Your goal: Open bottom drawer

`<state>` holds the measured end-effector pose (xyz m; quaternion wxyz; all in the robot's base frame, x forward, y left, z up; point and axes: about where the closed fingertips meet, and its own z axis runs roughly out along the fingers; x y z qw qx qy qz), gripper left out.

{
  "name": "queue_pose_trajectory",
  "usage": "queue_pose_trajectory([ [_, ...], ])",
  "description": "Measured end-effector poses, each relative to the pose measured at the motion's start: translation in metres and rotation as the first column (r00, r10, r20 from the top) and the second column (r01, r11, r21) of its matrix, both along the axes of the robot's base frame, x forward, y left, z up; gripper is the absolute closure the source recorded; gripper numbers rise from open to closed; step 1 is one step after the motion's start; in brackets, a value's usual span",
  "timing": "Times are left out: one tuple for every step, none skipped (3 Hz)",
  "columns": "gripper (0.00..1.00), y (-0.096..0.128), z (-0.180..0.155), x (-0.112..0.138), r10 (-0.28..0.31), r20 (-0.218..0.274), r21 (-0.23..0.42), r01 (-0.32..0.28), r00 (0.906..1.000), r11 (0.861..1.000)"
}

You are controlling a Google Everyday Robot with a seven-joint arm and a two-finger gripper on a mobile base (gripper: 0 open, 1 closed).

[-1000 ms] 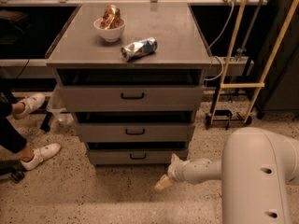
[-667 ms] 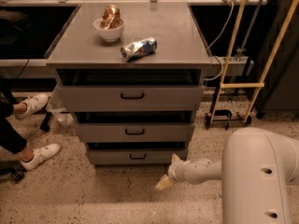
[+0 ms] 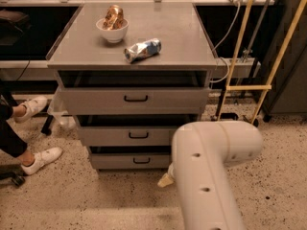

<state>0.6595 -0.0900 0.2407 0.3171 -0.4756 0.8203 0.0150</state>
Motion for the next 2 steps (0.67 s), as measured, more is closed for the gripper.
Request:
queue_pose_trajectory([
  [0.00, 0.0003, 0.0047, 0.0238, -0.027, 0.044, -0.034, 0.028, 0.9987, 0.999],
  [0.00, 0.0003, 0.0046, 0.0238, -0.027, 0.044, -0.034, 0.028, 0.9987, 0.999],
])
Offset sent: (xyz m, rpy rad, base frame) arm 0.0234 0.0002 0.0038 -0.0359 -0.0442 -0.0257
